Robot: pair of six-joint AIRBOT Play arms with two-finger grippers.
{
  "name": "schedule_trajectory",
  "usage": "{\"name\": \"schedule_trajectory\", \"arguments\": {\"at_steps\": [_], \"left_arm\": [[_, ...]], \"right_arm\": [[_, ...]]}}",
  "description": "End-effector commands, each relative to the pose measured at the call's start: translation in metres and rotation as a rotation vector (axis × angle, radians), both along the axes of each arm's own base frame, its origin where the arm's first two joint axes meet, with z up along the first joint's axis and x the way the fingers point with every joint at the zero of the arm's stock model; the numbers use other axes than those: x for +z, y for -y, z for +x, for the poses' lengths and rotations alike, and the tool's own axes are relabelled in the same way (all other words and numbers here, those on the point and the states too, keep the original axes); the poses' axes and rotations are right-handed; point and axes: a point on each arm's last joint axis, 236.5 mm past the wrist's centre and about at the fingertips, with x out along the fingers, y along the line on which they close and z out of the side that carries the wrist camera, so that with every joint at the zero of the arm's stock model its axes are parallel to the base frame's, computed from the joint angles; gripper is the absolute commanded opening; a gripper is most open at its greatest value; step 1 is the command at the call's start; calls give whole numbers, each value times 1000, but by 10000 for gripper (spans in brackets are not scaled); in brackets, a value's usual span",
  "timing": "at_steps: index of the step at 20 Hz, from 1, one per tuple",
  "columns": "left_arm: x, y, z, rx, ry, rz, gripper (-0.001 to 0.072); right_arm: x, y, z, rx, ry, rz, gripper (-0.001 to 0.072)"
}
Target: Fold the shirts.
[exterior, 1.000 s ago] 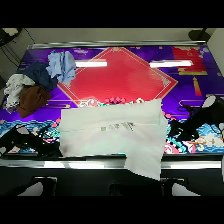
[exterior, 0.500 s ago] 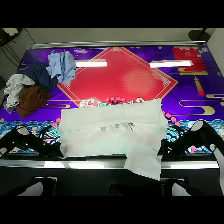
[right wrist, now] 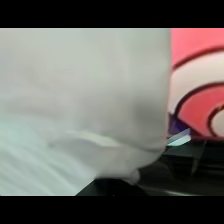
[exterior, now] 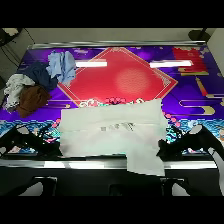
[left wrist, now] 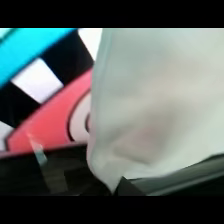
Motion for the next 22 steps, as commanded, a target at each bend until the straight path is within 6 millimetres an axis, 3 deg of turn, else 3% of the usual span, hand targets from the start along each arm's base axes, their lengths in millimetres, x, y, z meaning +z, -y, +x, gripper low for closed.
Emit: {"name": "schedule_trajectory", "arguments": {"at_steps": [1,3,6,9,13,16,20,21,22], "left_arm": [[38,-7,52,19,198,26,29],[75,-13,90,39,326,45,26],[108,-22,149,65,467,86,26],[97,-30,194,66,458,84,27],[63,-34,237,89,369,61,28],[38,-37,247,103,313,51,28],[9,-25,247,112,255,8,31],[11,-23,249,101,270,-7,50],[16,-22,252,103,282,-13,246]], "right_arm": [[43,-4,39,-33,86,45,37],[79,-4,87,-63,229,67,37],[110,20,156,-119,389,2,36],[107,26,222,-131,472,-20,37],[70,10,288,-161,512,-46,38],[55,5,311,-211,519,-25,39],[34,-4,307,-201,468,-3,46],[39,-4,309,-206,478,7,110],[49,-2,310,-190,495,19,277]]}}
